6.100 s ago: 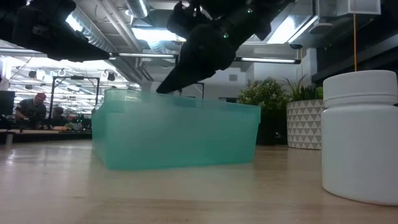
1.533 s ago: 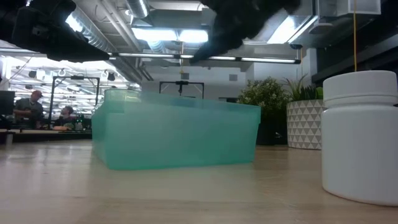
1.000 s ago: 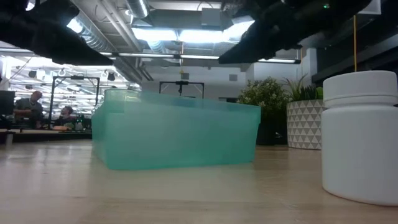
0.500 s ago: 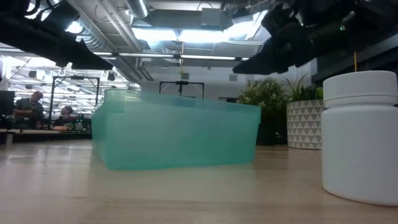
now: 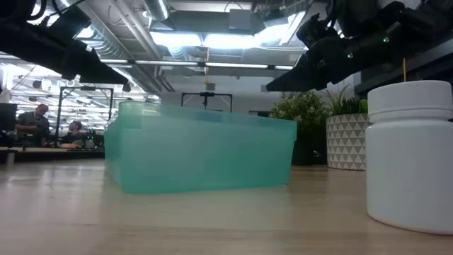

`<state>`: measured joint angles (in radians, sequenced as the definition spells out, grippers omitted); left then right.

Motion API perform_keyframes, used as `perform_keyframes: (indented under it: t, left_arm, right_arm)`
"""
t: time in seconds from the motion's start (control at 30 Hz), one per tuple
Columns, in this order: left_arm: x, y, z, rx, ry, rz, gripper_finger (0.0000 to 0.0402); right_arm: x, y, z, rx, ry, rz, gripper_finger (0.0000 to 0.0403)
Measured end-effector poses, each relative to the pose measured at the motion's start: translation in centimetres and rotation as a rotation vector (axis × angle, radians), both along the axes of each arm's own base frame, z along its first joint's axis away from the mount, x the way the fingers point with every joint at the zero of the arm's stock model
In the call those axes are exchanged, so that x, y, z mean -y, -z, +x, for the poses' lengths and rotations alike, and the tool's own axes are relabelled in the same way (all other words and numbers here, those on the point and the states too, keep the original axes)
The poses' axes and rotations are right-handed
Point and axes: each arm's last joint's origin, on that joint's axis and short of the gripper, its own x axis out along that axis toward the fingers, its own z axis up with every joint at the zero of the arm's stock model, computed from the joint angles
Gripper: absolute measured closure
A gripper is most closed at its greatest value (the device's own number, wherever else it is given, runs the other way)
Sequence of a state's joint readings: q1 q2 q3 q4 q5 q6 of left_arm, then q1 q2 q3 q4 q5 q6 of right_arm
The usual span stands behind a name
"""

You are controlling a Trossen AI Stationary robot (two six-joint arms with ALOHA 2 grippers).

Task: Pick and place pill bottles into a basket
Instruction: Put the white medicine bottle into the green bin

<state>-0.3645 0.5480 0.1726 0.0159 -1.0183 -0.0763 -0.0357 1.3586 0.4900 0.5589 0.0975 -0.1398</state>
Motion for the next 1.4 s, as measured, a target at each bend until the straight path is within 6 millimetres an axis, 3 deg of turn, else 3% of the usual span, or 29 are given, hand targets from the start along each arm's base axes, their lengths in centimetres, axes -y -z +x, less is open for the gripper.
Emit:
perform_keyframes:
  t: [0.23,0.43,0.83,1.07,1.4]
  left_arm:
    - [-0.6,-0.1,-0.1,0.173,-0.151,-0.152,0.0112]
    - [-1.5,-0.7,0.5,0.191,-0.197,-0.19,0.0112]
    - [-4.2,-0.3,1.7,0.014,-0.35,-0.312,0.0112]
    - [-6.0,-1.8,3.2,-0.069,-0.429,-0.489,0.0112]
    - [-8.4,-3.3,5.3,-0.264,-0.519,-0.56,0.0112]
  right_arm:
    - [0.0,0.0,0.0,-0.001,0.0,0.0,0.0385]
    - [0.0,0.0,0.0,-0.001,0.0,0.0,0.0385]
    - [0.1,0.1,0.0,-0.011,-0.001,0.0,0.0385]
    - [1.1,-0.8,0.6,-0.044,-0.063,0.012,0.0397]
    - [3.0,-0.9,0.6,-0.107,-0.045,-0.01,0.0387]
